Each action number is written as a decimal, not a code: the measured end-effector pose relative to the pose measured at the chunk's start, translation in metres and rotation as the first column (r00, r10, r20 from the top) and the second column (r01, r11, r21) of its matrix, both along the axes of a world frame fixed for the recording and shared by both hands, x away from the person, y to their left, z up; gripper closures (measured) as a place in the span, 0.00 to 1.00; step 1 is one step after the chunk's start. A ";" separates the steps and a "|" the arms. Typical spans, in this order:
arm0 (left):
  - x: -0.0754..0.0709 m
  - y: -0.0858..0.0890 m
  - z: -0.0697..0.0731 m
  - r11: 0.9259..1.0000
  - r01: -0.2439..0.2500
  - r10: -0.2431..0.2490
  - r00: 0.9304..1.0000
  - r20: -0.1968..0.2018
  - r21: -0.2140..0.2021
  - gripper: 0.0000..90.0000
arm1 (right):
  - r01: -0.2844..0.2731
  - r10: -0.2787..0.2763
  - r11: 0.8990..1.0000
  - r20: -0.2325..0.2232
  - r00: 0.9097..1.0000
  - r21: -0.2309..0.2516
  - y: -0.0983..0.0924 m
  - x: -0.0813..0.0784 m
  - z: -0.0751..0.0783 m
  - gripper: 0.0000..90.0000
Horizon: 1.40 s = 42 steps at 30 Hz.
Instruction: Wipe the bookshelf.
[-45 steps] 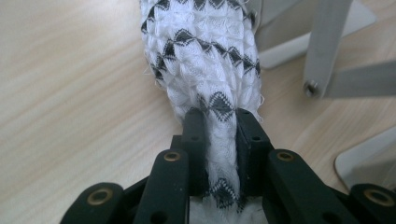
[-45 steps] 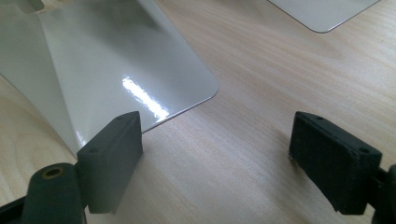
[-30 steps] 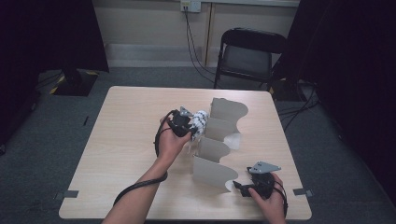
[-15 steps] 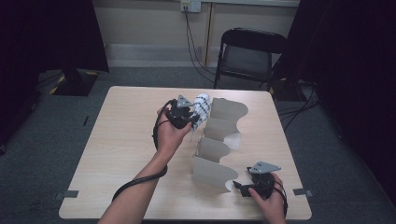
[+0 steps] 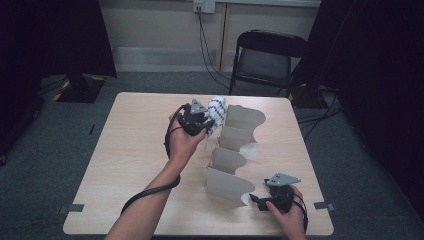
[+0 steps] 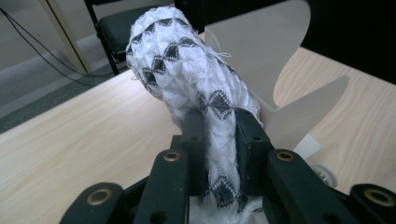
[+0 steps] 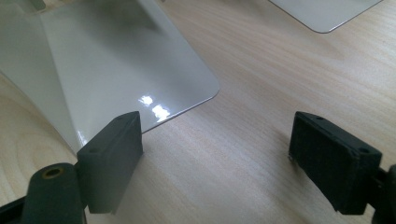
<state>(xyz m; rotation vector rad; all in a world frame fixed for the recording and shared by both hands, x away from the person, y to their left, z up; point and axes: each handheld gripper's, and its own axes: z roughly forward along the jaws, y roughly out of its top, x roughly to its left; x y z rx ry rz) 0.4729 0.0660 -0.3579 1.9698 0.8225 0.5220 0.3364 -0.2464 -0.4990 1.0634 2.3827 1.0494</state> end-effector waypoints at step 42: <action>-0.001 -0.003 -0.100 0.992 0.067 -0.040 0.974 -0.223 0.111 0.85 | -0.003 0.003 1.000 0.000 1.000 -0.001 0.000 0.000 0.000 0.18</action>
